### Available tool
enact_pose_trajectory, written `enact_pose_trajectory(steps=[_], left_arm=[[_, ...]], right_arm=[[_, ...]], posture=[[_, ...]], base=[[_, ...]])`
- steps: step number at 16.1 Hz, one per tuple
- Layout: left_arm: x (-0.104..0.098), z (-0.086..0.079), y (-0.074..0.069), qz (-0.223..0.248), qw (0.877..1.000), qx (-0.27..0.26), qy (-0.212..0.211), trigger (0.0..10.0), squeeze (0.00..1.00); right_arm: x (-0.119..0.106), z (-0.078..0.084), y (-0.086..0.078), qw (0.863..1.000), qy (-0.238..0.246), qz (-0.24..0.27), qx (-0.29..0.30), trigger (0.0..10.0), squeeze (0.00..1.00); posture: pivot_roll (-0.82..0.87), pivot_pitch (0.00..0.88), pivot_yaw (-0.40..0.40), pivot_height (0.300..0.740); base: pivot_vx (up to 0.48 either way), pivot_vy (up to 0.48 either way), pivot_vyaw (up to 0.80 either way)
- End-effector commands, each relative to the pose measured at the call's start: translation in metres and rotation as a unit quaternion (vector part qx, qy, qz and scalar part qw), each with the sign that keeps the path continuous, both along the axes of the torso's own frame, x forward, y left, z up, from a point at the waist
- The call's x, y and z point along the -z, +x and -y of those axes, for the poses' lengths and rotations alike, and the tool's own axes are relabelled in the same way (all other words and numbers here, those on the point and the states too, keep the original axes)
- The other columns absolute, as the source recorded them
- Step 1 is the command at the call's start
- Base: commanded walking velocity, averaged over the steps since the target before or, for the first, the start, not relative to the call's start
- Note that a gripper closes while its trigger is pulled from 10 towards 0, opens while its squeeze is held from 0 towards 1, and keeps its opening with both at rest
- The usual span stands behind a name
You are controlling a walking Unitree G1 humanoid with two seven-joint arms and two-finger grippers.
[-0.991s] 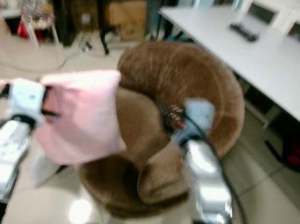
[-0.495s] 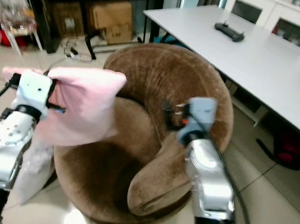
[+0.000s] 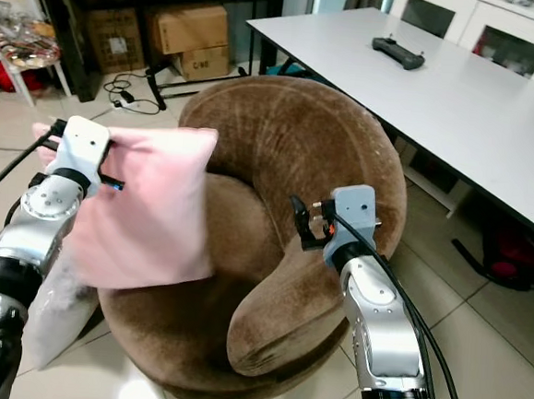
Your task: Move the pillow to the sofa from floor
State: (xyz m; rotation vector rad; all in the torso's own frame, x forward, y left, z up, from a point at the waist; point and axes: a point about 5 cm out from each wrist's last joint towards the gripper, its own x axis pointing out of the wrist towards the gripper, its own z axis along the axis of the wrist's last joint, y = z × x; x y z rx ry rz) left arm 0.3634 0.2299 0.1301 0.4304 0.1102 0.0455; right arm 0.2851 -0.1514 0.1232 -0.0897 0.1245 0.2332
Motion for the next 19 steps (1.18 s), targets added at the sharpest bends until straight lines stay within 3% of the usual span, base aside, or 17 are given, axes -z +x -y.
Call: enact_pose_trajectory(steps=[1,5,8,10,13,15,17,19], left_arm=[[-0.008,-0.001,0.007,0.017,1.0,0.002,0.003,10.0,0.0],[-0.014,0.029,0.022,0.015,0.999,0.047,0.018,10.0,0.0],[-0.02,0.065,0.029,0.039,0.994,0.099,0.031,10.0,0.0],[-0.016,0.082,0.029,0.033,0.993,0.111,0.012,10.0,0.0],[0.002,0.114,0.02,-0.007,0.98,0.197,0.005,10.0,0.0],[0.023,0.109,0.011,-0.044,0.98,0.193,0.019,10.0,0.0],[0.039,0.1,0.003,-0.074,0.98,0.185,0.01,10.0,0.0],[0.053,0.103,-0.006,-0.099,0.973,0.205,-0.019,10.0,0.0]], right_arm=[[-0.003,-0.003,0.001,1.0,-0.003,0.012,-0.013,10.0,0.0],[-0.003,-0.002,-0.002,0.999,-0.005,0.022,-0.03,10.0,0.0],[-0.008,0.002,-0.004,0.999,-0.003,0.041,-0.029,10.0,0.0],[-0.008,0.006,-0.004,0.999,-0.007,0.044,-0.024,10.0,0.0],[-0.008,0.007,-0.003,0.999,-0.018,0.042,-0.025,10.0,0.0],[-0.008,0.006,0.0,0.998,-0.031,0.043,-0.034,10.0,0.0],[-0.007,0.004,0.001,0.998,-0.036,0.044,-0.039,10.0,0.0],[-0.006,-0.001,0.003,0.996,-0.047,0.043,-0.057,10.0,0.0]], posture=[[-0.04,0.0,0.011,0.74],[-0.06,0.0,0.012,0.74],[-0.08,0.0,0.024,0.74],[-0.08,0.0,0.03,0.74],[-0.09,0.0,0.036,0.74],[-0.09,0.0,0.036,0.74],[-0.08,0.0,0.029,0.74],[-0.08,0.0,0.029,0.74]], base=[[0.0,0.0,0.0],[0.0,0.0,0.0],[0.0,0.0,0.0],[0.0,0.0,0.0],[0.0,0.0,0.0],[0.0,0.0,0.0],[0.0,0.0,0.0],[0.0,0.0,0.0]])
